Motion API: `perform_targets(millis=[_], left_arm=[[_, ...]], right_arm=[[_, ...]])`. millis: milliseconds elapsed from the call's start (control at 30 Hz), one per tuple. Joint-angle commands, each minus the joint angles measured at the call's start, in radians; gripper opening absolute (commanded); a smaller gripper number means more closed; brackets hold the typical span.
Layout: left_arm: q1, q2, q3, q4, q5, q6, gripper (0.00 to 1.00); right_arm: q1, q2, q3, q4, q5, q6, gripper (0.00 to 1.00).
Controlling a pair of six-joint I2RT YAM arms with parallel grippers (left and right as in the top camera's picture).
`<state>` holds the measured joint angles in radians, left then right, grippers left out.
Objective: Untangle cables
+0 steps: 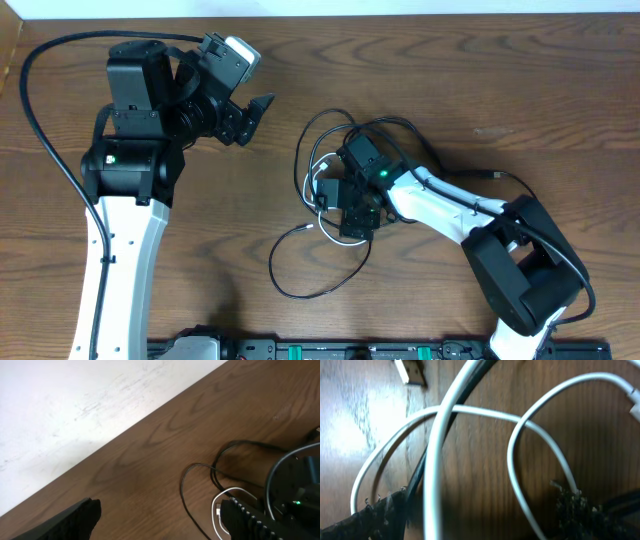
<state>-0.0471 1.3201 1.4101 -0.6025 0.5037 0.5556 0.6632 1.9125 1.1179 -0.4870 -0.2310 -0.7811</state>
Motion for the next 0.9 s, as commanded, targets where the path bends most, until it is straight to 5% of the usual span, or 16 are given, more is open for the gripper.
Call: perform_targets(millis=[0,233,867], left_arm=[[0.004,0.004,0.007,-0.003,0.021,0.009,0.82],[0.004,0.004,0.007,-0.003,0.021,0.009,0.82],[0.004,0.004,0.007,-0.003,0.021,0.009,0.82]], right_arm=[[-0.012,0.07,-0.017,0.005,0.063,-0.039,0.94],[-0.007,0.062,-0.011,0.011,0.067,-0.039,0.91],[0.032,0.011,0.047,-0.053,0.063,-0.027,0.99]])
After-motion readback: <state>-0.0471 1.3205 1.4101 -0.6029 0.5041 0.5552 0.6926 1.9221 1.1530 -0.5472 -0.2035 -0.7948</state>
